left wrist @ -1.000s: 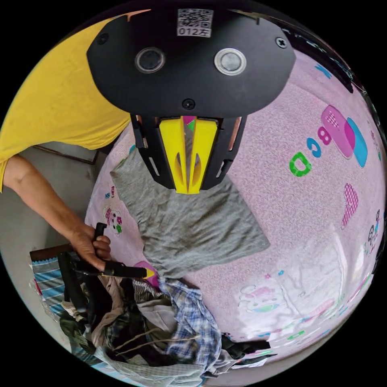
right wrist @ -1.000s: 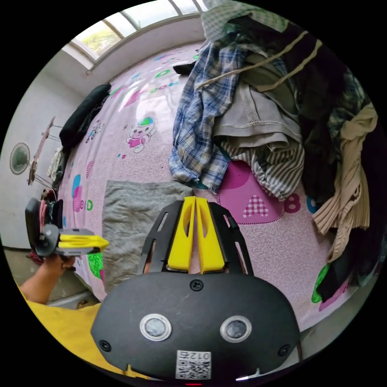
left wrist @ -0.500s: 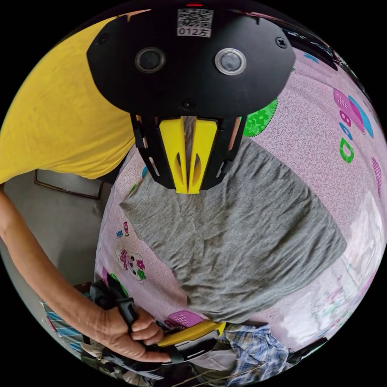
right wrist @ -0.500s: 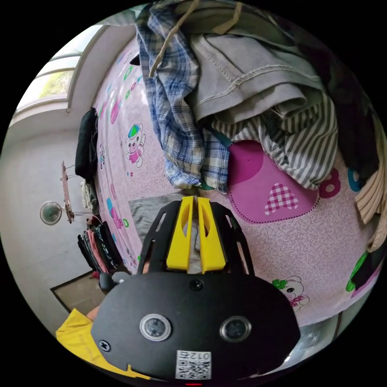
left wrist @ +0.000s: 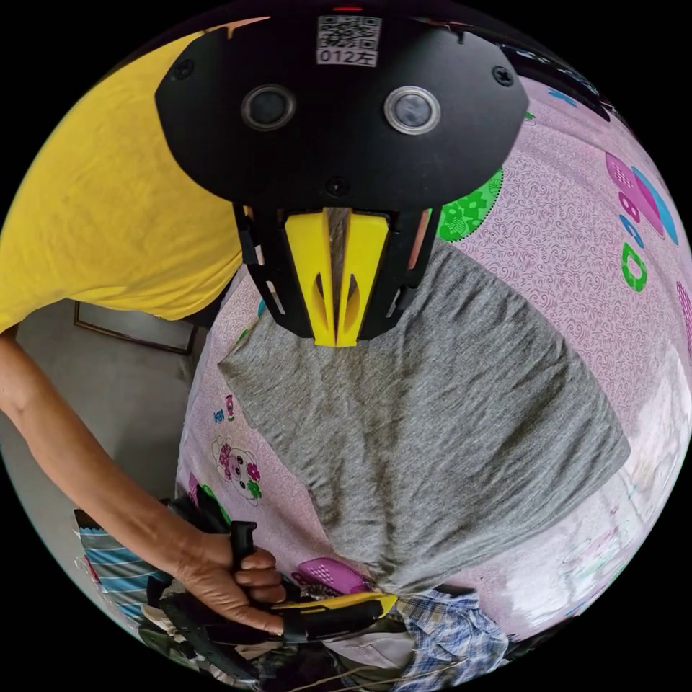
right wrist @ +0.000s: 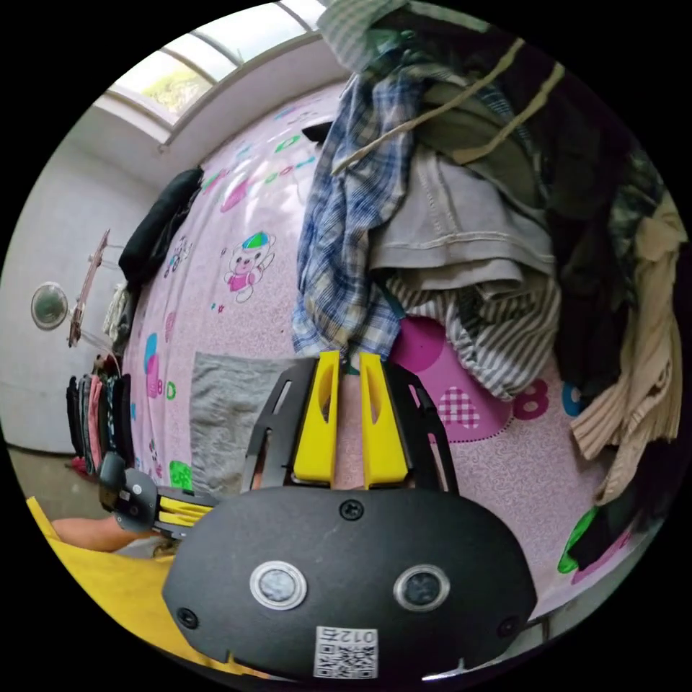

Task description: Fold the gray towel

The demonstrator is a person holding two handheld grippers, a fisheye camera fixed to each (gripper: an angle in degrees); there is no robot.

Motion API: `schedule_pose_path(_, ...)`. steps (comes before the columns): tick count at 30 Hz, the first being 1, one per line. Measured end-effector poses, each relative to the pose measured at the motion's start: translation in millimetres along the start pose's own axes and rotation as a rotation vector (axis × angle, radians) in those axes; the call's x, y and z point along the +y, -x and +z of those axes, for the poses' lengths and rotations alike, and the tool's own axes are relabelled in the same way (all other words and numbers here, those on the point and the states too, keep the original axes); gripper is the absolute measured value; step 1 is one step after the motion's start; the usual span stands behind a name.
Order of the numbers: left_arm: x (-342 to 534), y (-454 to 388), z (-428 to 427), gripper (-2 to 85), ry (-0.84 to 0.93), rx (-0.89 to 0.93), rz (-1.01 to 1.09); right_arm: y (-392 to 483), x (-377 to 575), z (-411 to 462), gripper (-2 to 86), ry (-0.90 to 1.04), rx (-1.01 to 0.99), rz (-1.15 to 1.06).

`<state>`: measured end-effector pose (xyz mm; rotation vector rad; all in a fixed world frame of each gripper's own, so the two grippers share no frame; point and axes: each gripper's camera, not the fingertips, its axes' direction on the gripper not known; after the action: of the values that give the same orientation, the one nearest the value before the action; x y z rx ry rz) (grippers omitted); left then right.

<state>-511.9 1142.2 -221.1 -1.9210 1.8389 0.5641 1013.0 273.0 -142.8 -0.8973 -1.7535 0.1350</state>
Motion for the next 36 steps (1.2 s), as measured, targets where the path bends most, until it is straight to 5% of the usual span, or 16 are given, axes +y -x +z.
schedule_pose_path(6, 18.9, -22.5, -36.1, 0.4, -0.108, 0.010, 0.005, -4.8, 48.9, -33.9, 0.8, -0.156, -0.078, 0.013)
schedule_pose_path(15, 76.7, -51.0, -32.5, 0.4, -0.052, -0.016, -0.095, 21.6, 161.5, 46.5, 0.1, 0.205, 0.022, -0.211)
schedule_pose_path(24, 117.1, -105.0, -49.9, 0.4, -0.099, -0.066, -0.098, 13.6, 208.3, 36.8, 0.0, 0.069, -0.032, -0.216)
schedule_pose_path(29, 118.0, -128.7, -36.3, 0.3, -0.057, -0.084, -0.094, 34.7, 257.0, 84.3, -0.1, 0.227, 0.062, -0.416)
schedule_pose_path(36, 124.3, -139.9, -44.4, 0.3, -0.068, -0.046, -0.132, 1.2, 276.3, 105.7, -0.1, 0.216, 0.059, -0.347)
